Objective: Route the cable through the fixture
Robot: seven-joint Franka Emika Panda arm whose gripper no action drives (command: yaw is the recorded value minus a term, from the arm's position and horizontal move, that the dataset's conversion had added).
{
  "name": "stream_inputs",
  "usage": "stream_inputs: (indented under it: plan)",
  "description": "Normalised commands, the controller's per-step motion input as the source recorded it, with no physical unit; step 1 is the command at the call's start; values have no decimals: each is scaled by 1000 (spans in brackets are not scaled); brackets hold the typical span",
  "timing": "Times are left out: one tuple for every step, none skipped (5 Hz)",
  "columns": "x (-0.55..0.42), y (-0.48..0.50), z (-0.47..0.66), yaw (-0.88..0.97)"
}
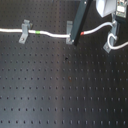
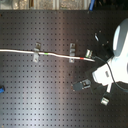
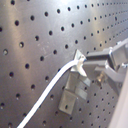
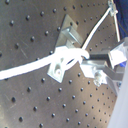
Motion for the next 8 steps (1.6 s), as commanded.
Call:
stream_inputs:
  plan:
    - [260, -246, -504, 3]
    - [382, -235, -496, 0]
    - [408, -289, -209, -14]
    - [346, -340, 1, -163]
    - [307, -357, 24, -323]
    - [129, -29, 3, 51]
    - [-78, 123, 0, 885]
    - [-64, 123, 0, 820]
